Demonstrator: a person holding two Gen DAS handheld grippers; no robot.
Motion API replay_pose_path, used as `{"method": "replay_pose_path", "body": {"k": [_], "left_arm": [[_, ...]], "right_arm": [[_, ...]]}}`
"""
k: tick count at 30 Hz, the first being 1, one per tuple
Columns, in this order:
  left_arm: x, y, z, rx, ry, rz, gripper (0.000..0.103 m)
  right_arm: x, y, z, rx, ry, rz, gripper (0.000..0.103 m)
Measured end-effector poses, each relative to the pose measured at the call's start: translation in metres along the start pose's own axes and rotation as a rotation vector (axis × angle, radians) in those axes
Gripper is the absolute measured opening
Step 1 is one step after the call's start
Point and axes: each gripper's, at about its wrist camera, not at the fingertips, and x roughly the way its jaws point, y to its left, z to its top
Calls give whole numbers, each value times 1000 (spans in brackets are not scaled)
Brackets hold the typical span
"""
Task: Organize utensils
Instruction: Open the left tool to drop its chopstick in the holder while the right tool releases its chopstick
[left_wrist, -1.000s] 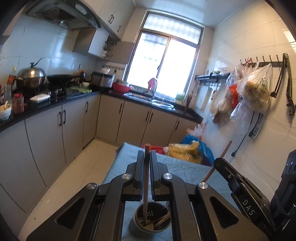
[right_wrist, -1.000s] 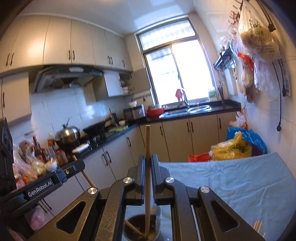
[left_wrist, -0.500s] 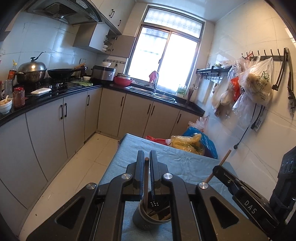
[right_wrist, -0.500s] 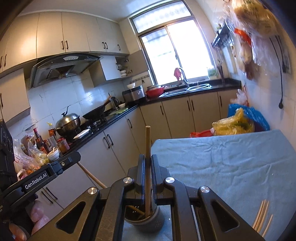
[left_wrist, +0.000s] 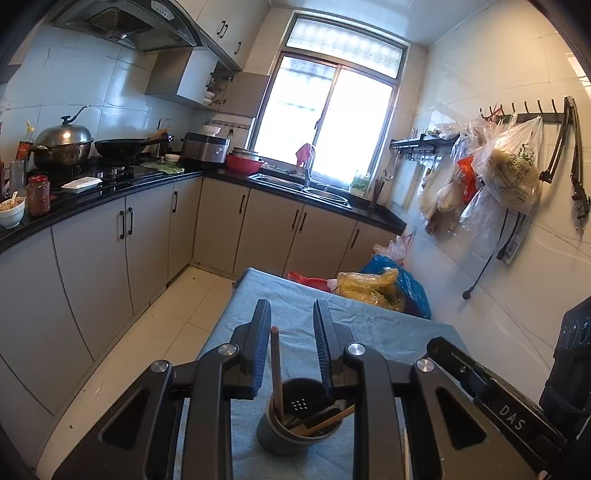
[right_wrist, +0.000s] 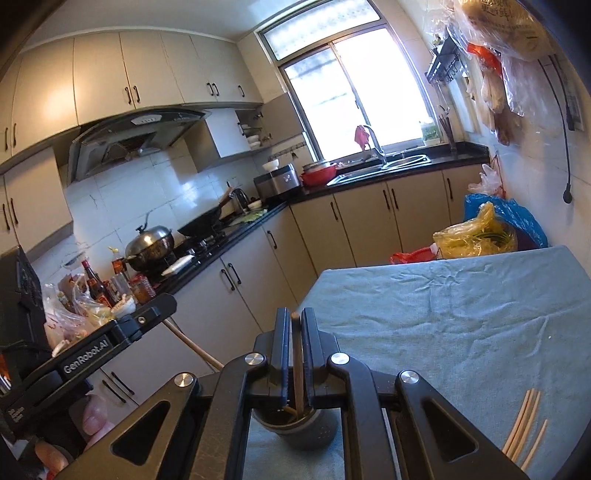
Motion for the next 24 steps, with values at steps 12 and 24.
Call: {"method": "replay_pose_path", "body": {"k": [12,24], "left_arm": [[-28,-22,-2,29,-26,-9,28],[-66,-50,-50,106,-2,-30,37]], "right_arm": [[-47,-2,5,15,-54,31,8],[-120,-42,-22,60,-96,-15,32]]}}
